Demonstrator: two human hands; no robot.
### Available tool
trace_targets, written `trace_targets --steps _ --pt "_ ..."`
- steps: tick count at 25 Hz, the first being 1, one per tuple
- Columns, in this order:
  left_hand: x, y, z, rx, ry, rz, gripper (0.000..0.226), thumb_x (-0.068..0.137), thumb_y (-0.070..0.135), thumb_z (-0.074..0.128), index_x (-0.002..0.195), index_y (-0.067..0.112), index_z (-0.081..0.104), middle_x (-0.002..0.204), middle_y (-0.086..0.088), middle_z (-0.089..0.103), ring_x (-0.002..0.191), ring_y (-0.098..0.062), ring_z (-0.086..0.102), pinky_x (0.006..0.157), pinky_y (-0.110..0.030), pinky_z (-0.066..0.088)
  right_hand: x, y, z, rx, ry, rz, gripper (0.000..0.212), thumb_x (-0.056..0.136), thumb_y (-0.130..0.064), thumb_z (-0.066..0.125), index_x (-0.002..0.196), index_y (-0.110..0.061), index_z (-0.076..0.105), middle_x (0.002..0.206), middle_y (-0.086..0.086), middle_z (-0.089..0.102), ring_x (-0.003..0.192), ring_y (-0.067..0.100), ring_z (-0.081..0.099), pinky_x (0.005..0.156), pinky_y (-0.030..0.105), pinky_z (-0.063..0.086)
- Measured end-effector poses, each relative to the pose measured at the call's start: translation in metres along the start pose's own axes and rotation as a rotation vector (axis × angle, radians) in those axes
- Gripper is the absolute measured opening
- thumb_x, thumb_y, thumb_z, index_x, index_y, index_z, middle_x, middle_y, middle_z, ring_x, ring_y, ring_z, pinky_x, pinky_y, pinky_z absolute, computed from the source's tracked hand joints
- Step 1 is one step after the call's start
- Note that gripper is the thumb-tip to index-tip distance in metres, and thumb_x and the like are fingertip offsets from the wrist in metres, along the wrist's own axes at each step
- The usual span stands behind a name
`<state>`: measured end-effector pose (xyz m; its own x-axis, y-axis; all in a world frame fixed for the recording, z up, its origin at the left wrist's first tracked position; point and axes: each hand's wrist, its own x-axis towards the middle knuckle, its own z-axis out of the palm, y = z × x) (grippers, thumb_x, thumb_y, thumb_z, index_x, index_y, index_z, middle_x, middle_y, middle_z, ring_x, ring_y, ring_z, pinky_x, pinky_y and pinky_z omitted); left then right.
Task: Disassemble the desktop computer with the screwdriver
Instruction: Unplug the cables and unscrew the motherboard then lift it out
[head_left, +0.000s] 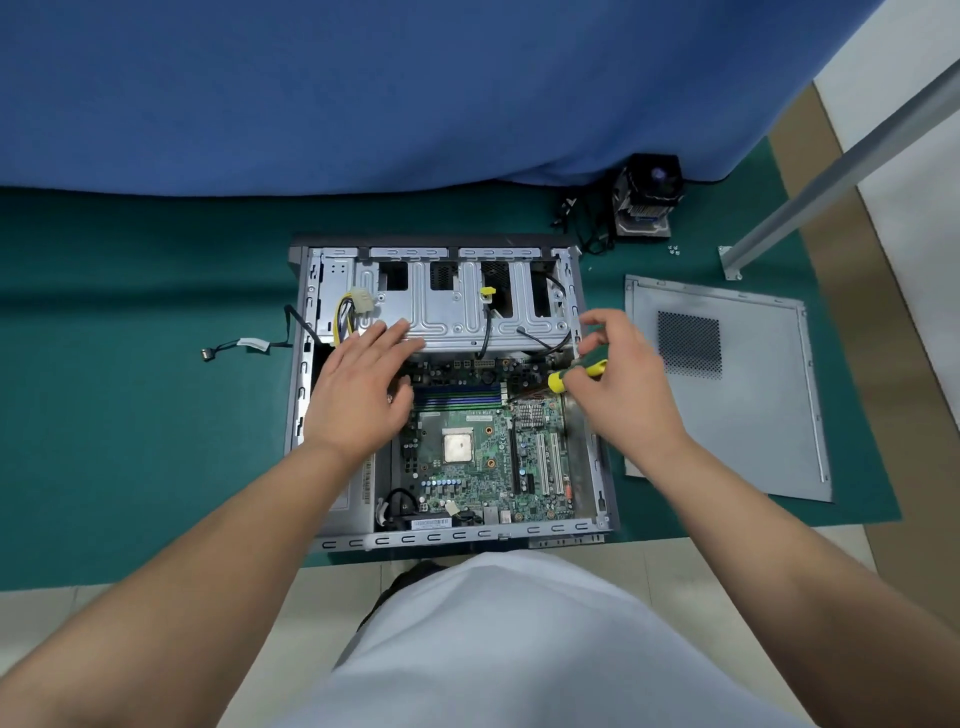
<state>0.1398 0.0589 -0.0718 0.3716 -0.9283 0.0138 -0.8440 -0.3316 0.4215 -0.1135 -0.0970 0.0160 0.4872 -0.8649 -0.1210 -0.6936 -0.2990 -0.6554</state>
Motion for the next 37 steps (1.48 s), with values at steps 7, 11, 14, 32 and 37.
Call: trace_targets --steps 7,11,14,32,37 --pt "-0.004 0.083 0.004 -0.745 -0.027 -0.494 0.020 0.102 0.016 0.055 0.116 0.024 0.068 0.108 0.009 0.070 0.092 -0.012 0.065 0.078 -0.024 0.053 -0.004 0.004 -0.036 0.306 0.147 0.188 0.045 0.082 -0.020 0.072 0.118 -0.038 0.052 0.097 -0.016 0.065 0.069 0.007 0.070 0.071 0.026 0.057" --pt "0.007 0.113 0.001 -1.578 -0.220 -1.104 0.019 0.102 0.005 0.056 0.118 -0.002 0.062 0.103 -0.018 0.076 0.095 -0.025 0.075 0.084 -0.035 0.063 -0.009 0.005 -0.043 0.431 0.152 0.221 0.043 0.078 -0.021 0.069 0.113 -0.040 0.054 0.094 -0.019 0.065 0.068 0.013 0.073 0.081 0.052 0.060" --pt "0.007 0.121 -0.004 -1.751 -0.293 -1.085 0.021 0.102 0.003 0.054 0.119 -0.004 0.063 0.105 -0.026 0.075 0.096 -0.033 0.077 0.073 -0.031 0.064 -0.012 0.008 -0.044 0.459 0.151 0.237 0.042 0.079 -0.019 0.069 0.110 -0.042 0.054 0.093 -0.018 0.066 0.067 0.013 0.073 0.082 0.052 0.060" --pt "0.029 0.142 -0.021 -1.644 -0.170 -0.956 0.023 0.098 -0.006 0.058 0.120 -0.001 0.062 0.101 -0.021 0.077 0.097 -0.029 0.077 0.073 -0.025 0.061 0.023 0.020 -0.055 1.460 0.100 0.351 0.028 0.095 -0.020 0.069 0.112 0.000 0.059 0.098 0.014 0.071 0.098 0.026 0.071 0.088 0.038 0.059" --pt "0.041 0.152 -0.033 -1.652 -0.226 -0.842 0.035 0.085 0.002 0.073 0.118 -0.006 0.064 0.109 -0.021 0.076 0.101 -0.027 0.076 0.075 -0.023 0.061 0.044 0.008 -0.079 1.250 0.020 0.154 0.011 0.086 -0.010 0.070 0.090 -0.013 0.060 0.087 0.011 0.069 0.068 0.021 0.063 0.066 0.030 0.052"
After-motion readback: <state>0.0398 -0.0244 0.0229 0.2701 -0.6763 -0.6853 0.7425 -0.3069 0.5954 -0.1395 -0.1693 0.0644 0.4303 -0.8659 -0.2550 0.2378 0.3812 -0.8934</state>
